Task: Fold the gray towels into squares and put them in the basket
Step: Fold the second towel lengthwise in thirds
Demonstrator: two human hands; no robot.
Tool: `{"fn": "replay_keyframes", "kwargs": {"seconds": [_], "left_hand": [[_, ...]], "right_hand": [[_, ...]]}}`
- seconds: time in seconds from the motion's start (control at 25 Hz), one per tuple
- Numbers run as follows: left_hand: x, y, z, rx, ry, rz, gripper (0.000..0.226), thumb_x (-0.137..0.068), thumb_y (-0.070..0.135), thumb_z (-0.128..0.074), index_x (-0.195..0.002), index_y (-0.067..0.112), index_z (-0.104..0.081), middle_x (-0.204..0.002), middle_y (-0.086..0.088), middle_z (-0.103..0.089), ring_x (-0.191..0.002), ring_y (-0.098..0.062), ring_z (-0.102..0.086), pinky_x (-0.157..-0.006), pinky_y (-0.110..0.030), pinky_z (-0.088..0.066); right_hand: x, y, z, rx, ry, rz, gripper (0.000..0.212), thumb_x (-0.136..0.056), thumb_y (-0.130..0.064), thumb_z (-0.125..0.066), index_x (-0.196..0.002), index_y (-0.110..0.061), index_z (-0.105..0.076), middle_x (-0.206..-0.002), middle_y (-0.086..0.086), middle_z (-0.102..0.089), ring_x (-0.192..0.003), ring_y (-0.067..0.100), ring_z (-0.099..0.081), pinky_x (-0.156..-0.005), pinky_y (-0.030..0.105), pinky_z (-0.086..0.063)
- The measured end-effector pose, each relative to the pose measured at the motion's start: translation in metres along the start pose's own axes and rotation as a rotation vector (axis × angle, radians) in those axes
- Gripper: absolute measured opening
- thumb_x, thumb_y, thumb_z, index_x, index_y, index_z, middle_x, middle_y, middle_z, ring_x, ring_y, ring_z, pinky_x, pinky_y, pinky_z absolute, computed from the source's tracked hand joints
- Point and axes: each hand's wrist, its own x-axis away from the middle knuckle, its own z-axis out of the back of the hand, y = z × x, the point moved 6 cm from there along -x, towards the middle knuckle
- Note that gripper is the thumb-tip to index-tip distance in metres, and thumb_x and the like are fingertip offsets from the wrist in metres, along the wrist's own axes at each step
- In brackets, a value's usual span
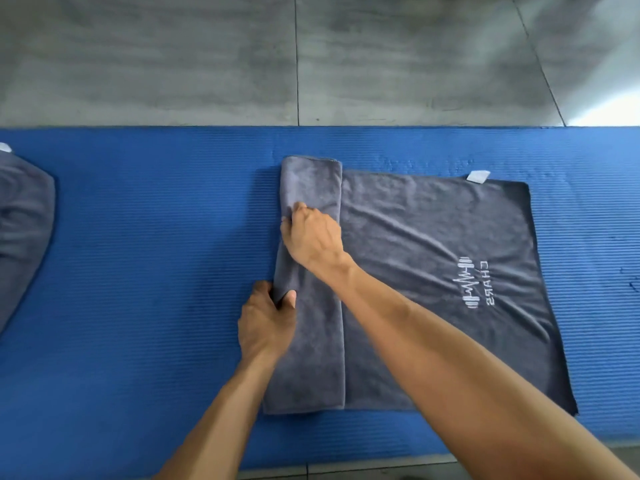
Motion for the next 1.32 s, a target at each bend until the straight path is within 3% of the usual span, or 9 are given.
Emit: {"fn": "replay_keyframes", "kwargs": {"seconds": [0.12, 0.28, 0.44, 0.56, 0.76, 0.88, 1.08, 1.2, 1.32], "left_hand": [[-0.008, -0.025, 0.021, 0.146, -0.008, 0.054, 0.022, -0.085, 0.031, -0.07, -0.097, 0.02, -0.056, -0.083, 0.003, -0.066, -0.086, -0.025, -0.066, -0.079, -0.037, -0.052], [-0.004, -0.045, 0.015, 0.176, -0.212, 0.089, 0.039, -0.062, 0.041, -0.079, -0.091, 0.024, -0.06, -0.083, 0.005, -0.07, -0.083, -0.019, -0.069, -0.077, -0.04, -0.056], [0.014, -0.045, 0.011, 0.136, -0.28, 0.022, 0.028, -0.073, 0.023, -0.079, -0.094, 0.021, -0.06, -0.087, 0.004, -0.07, -0.083, -0.015, -0.067, -0.076, -0.04, -0.056], [0.025, -0.033, 0.017, 0.142, -0.233, -0.058, 0.024, -0.071, 0.018, -0.077, -0.086, 0.021, -0.058, -0.08, 0.002, -0.07, -0.077, -0.017, -0.066, -0.074, -0.046, -0.055], [0.053, -0.002, 0.019, -0.003, -0.218, -0.176, 0.038, -0.072, 0.021, -0.072, -0.099, 0.025, -0.046, -0.086, 0.015, -0.059, -0.081, -0.015, -0.058, -0.07, -0.034, -0.046], [0.076, 0.024, 0.012, -0.07, -0.209, -0.242, 0.037, -0.075, 0.023, -0.068, -0.098, 0.029, -0.039, -0.092, 0.012, -0.057, -0.083, -0.017, -0.056, -0.069, -0.033, -0.041], [0.11, 0.068, -0.02, -0.169, -0.218, -0.362, 0.034, -0.079, 0.018, -0.06, -0.098, 0.03, -0.034, -0.096, 0.012, -0.051, -0.072, -0.014, -0.055, -0.052, -0.024, -0.035], [0.123, 0.083, -0.048, -0.142, -0.325, -0.455, 0.031, -0.082, 0.025, -0.06, -0.106, 0.028, -0.039, -0.105, 0.009, -0.054, -0.091, -0.023, -0.06, -0.067, -0.032, -0.042], [0.125, 0.075, -0.064, -0.033, -0.417, -0.414, 0.034, -0.088, 0.046, -0.057, -0.118, 0.033, -0.046, -0.108, 0.011, -0.056, -0.101, -0.014, -0.057, -0.086, -0.033, -0.047]], "right_hand": [[0.008, -0.023, -0.008, -0.185, -0.016, 0.063, 0.024, -0.102, -0.031, -0.041, -0.095, -0.01, -0.05, -0.089, 0.008, -0.065, -0.083, 0.032, -0.065, -0.06, 0.033, -0.039], [0.048, -0.026, -0.012, -0.104, 0.065, 0.158, 0.031, -0.096, -0.038, -0.051, -0.076, -0.015, -0.045, -0.069, 0.006, -0.063, -0.063, 0.027, -0.062, -0.052, 0.031, -0.042], [0.059, -0.026, -0.022, -0.014, -0.101, -0.064, 0.051, -0.088, -0.064, -0.054, -0.077, -0.014, -0.054, -0.066, -0.002, -0.057, -0.061, 0.019, -0.059, -0.057, 0.03, -0.05], [0.061, -0.023, -0.021, 0.019, -0.114, -0.109, 0.034, -0.089, -0.043, -0.058, -0.089, -0.009, -0.064, -0.082, 0.004, -0.067, -0.078, 0.025, -0.065, -0.065, 0.033, -0.054], [0.065, 0.01, 0.002, -0.643, -0.073, -0.325, 0.035, -0.086, -0.03, -0.059, -0.061, -0.015, -0.04, -0.057, -0.003, -0.042, -0.058, 0.018, -0.041, -0.054, 0.03, -0.034], [0.079, 0.043, 0.018, -1.025, -0.032, -0.422, 0.028, -0.082, -0.023, -0.061, -0.065, -0.014, -0.04, -0.061, 0.003, -0.039, -0.061, 0.019, -0.039, -0.056, 0.032, -0.035], [0.102, 0.101, 0.035, -1.236, 0.02, -0.527, 0.012, -0.086, -0.018, -0.061, -0.079, -0.008, -0.063, -0.074, 0.005, -0.064, -0.068, 0.014, -0.059, -0.062, 0.026, -0.049], [0.117, 0.137, 0.031, -1.258, 0.012, -0.614, 0.012, -0.083, -0.023, -0.065, -0.077, -0.012, -0.065, -0.075, 0.0, -0.07, -0.07, 0.013, -0.063, -0.062, 0.026, -0.05], [0.143, 0.164, 0.017, -1.248, -0.025, -0.706, 0.015, -0.075, -0.028, -0.071, -0.082, -0.015, -0.07, -0.086, 0.004, -0.072, -0.086, 0.022, -0.065, -0.079, 0.036, -0.052]]}}
